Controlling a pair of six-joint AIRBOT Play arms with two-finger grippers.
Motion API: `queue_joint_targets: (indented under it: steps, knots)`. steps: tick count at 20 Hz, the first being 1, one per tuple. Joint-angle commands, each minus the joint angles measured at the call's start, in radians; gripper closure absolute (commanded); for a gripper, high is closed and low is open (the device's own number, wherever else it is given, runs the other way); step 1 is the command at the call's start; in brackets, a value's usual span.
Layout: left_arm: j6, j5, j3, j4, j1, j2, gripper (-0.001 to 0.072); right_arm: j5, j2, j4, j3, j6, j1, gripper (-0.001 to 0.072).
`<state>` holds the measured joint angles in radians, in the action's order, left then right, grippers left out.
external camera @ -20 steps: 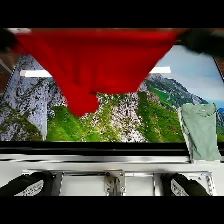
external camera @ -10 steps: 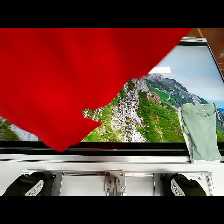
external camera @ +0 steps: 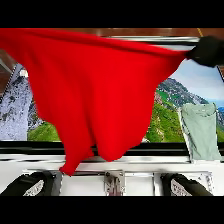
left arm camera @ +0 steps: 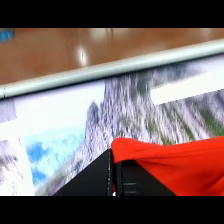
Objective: Fold the shirts.
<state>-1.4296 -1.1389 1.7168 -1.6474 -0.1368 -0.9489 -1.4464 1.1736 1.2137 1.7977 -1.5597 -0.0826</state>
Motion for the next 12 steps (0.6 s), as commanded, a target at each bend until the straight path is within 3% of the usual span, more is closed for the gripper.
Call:
queue_joint_targets:
  steps: [1,5,7,12]
  knots:
    - [0.004,0.048,-0.16,-0.013,0.001,-0.138,0.067,0.094,0.182,0.152,-0.076,0.003,-0.001,0.0654]
    - [0.001,0.142,-0.179,-0.008,0.001,-0.371,0.067,0.337,0.374,0.091,-0.076,-0.025,-0.001,0.0653]
    - [-0.053,0.161,-0.179,0.004,0.001,-0.471,0.067,0.409,0.449,0.029,-0.076,-0.054,-0.001,0.0653]
    - [-0.22,0.125,-0.179,0.154,0.0,-0.662,0.067,0.364,0.616,-0.032,-0.076,-0.079,0.032,0.0653]
